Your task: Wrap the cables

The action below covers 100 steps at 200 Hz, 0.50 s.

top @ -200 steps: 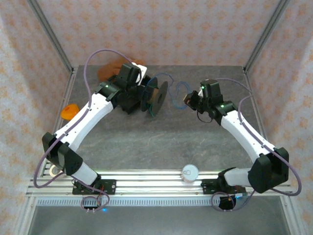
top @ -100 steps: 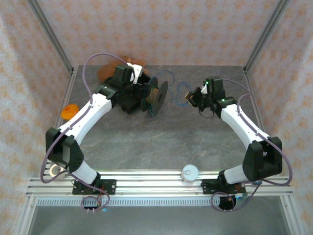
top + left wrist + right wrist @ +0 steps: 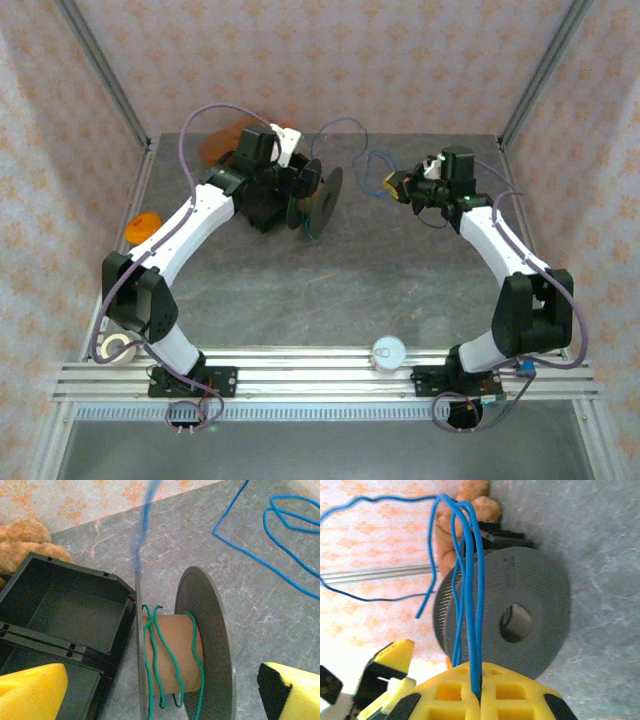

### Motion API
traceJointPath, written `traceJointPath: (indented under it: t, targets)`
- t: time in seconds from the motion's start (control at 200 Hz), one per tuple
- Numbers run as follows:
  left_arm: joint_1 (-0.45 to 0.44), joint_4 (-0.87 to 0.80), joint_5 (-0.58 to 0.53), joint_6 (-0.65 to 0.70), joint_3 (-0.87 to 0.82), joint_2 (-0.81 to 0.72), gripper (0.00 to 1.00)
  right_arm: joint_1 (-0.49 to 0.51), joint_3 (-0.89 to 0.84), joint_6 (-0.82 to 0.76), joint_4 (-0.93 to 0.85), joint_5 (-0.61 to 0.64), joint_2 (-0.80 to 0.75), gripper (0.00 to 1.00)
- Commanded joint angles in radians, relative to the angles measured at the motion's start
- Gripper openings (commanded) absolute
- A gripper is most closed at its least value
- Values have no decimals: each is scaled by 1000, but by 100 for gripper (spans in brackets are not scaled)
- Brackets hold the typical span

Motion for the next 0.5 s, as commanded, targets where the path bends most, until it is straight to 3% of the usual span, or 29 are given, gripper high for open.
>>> traceJointPath:
  t: [0.0,0.18,0.275,0.496]
  targets:
    - [2,38,-6,-12,22,-10,100,-6,-12,106,164,-89,24,0]
    - [4,77,-57,-41,25,-5,100,-12,-22,103,174,-92,45,0]
    - [6,71,-159,-84,41,6,100,-15,-33,97,172,-93,49,0]
    - [17,121,-160,-90,-4,-32,100,-34,-70,67,142,-119,17,0]
